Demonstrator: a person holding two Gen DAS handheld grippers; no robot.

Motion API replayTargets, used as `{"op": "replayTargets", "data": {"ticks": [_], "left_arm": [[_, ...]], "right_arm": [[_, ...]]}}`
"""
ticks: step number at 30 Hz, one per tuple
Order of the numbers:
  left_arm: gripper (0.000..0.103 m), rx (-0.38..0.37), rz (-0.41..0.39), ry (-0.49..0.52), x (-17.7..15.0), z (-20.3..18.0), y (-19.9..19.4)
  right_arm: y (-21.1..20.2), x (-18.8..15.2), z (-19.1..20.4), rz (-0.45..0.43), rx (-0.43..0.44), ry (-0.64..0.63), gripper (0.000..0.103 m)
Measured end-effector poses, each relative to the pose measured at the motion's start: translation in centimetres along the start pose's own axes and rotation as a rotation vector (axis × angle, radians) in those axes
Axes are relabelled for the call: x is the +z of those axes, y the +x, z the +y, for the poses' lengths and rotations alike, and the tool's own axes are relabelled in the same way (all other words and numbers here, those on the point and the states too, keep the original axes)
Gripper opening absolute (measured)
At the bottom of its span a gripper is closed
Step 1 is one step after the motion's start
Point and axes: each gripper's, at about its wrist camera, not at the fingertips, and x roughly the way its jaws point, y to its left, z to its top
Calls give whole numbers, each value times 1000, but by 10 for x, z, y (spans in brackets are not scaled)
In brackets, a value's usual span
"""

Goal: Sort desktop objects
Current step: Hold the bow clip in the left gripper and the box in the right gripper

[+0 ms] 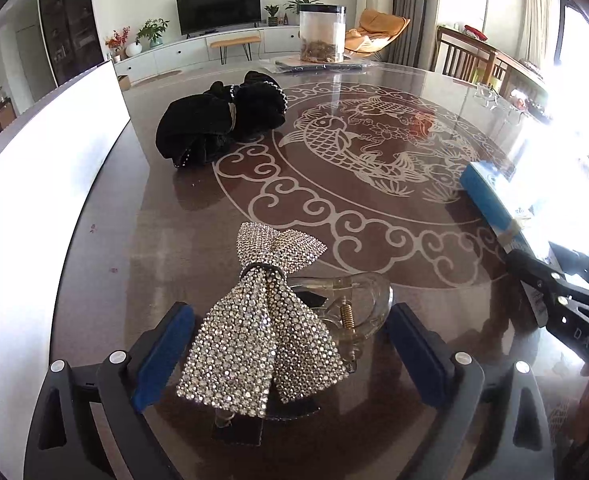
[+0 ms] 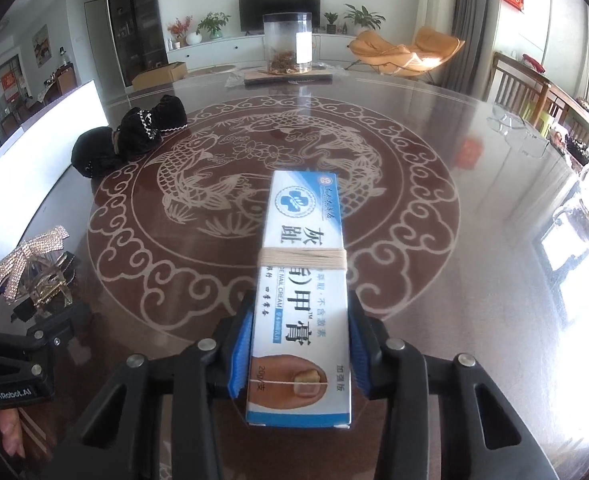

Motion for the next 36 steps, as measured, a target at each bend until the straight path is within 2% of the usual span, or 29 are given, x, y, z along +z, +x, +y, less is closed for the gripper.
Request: {"op": "replayTargets", "data": {"ticks": [3,6,7,10,12,15,27,36], "left_arm": [[99,0,0,0,0,0,0],[99,0,0,0,0,0,0],[99,0,0,0,0,0,0],[99,0,0,0,0,0,0],[99,0,0,0,0,0,0],[103,-10,12,8,0,-1,1],[103,-13,11,6,0,-1,-1],[103,-13,11,6,0,-2,-2]], "right_arm": [[-14,-19,9,-11,3,-6,42],[-15,-20,11,-11,-1,-10,46],[-13,-18,10,-5,5,-1,56],[-8,-15,15,18,23,-32,79],[-6,-16,18,30,37,-49,86],[-6,-17,17,33,42,-49,89],[-2,-16,17,61,29,-41,103],[-1,-16,16,62,29,-40,103]]}}
